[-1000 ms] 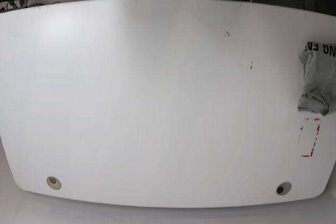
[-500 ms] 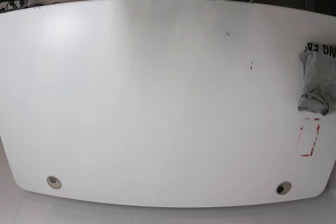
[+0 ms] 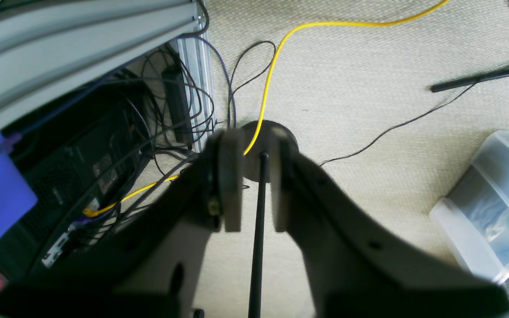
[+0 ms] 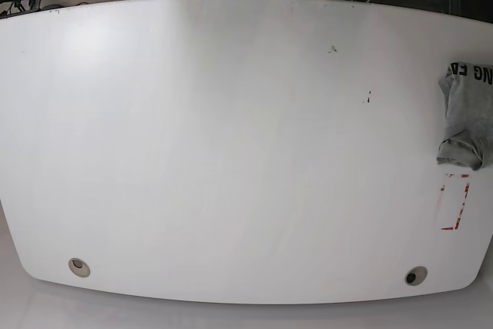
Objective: Fold the T-shirt properly
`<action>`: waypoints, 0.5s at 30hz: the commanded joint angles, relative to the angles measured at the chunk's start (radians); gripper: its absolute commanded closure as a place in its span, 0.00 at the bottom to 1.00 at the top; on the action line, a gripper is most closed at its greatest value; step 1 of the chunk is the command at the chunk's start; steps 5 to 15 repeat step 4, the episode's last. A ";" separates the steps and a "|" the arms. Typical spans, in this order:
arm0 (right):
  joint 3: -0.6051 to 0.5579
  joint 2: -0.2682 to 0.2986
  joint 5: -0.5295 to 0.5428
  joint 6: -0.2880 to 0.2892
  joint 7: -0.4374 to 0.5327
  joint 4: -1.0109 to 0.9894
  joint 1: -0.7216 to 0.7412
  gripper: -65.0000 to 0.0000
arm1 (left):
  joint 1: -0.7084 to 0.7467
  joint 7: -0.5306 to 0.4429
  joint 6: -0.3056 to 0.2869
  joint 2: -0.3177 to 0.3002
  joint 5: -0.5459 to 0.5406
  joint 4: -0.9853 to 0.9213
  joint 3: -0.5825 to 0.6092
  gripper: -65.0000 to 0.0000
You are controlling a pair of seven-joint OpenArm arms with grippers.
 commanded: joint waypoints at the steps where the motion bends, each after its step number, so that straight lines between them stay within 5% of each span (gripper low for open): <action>1: 0.001 0.005 -0.001 0.006 0.002 0.000 -0.007 0.84 | 0.001 0.002 0.000 -0.002 0.002 -0.002 0.000 0.60; 15: 0.001 0.005 -0.001 0.008 0.002 0.000 -0.007 0.84 | 0.001 0.002 -0.001 -0.001 0.002 -0.002 0.000 0.60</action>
